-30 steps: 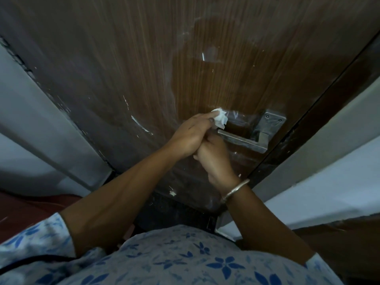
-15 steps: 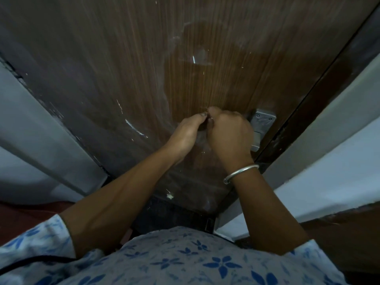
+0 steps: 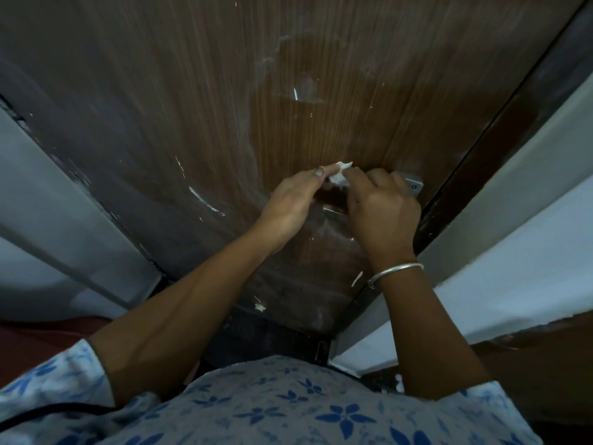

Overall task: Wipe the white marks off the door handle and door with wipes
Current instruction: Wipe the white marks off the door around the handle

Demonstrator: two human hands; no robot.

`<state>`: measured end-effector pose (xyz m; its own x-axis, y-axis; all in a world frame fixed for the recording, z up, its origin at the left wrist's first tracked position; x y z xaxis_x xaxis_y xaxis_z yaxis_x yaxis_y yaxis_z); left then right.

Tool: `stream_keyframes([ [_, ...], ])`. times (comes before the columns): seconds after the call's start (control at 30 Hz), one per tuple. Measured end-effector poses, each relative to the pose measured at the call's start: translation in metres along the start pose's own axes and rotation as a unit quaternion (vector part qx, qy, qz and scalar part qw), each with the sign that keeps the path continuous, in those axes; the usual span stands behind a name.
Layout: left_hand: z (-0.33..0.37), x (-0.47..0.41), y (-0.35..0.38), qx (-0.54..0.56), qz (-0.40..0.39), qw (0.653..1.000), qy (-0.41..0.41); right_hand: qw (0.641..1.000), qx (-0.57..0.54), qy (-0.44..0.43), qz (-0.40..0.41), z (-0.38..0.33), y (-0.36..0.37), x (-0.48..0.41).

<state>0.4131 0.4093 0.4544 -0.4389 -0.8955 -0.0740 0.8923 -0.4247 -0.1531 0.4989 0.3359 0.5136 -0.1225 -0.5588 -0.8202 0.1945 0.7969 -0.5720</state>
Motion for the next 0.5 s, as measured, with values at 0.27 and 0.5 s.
stream_keyframes([
  [0.27, -0.004, -0.005, -0.023, 0.026, 0.085, 0.996, 0.021, 0.993, -0.003, 0.026, 0.115, 0.025, -0.018, 0.001],
  [0.5, -0.018, -0.007, -0.023, -0.008, 0.110, 0.993, 0.045, 0.997, 0.028, 0.023, 0.071, 0.019, -0.014, -0.004],
])
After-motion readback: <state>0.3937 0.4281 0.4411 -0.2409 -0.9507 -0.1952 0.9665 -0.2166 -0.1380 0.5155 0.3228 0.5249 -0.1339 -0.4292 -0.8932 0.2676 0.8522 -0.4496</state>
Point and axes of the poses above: each hand's wrist, its own x-axis away from the middle knuckle, its own y-axis out of the palm, z = x × y, the point moved 10 cm from there along -x, towards the middle knuckle, and after that the axes turned 10 degrees about z, right-handed, at the moved point
